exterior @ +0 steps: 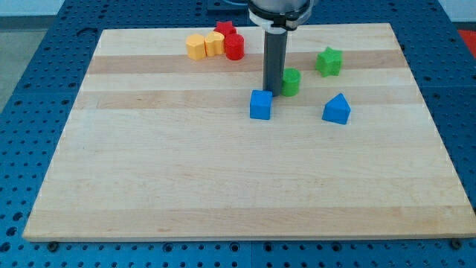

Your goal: Slide the green circle between blue triangle and green star

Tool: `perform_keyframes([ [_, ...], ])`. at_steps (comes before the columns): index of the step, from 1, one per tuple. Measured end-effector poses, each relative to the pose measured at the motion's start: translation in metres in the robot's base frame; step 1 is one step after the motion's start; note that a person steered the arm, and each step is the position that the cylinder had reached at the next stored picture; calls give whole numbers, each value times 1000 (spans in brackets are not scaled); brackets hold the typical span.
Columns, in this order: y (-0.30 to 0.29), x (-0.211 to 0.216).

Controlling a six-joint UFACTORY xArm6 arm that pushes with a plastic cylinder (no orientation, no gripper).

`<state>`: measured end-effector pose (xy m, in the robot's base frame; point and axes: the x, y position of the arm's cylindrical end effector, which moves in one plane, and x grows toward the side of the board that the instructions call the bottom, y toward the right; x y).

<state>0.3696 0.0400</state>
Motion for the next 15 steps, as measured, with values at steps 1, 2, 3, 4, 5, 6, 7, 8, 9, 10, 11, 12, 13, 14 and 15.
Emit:
perform_keyframes([
  [1, -14, -14],
  [2, -22, -26],
  [3, -29, -35],
  [4, -35, -35],
  [5, -36, -26],
  [6, -42, -24],
  [7, -52, -24],
  [8, -60, -24],
  [9, -56, -24],
  [10, -32, -22],
  [11, 9, -2],
  [12, 31, 5],
  [13, 36, 3],
  [14, 20, -18],
  [15, 15, -30],
])
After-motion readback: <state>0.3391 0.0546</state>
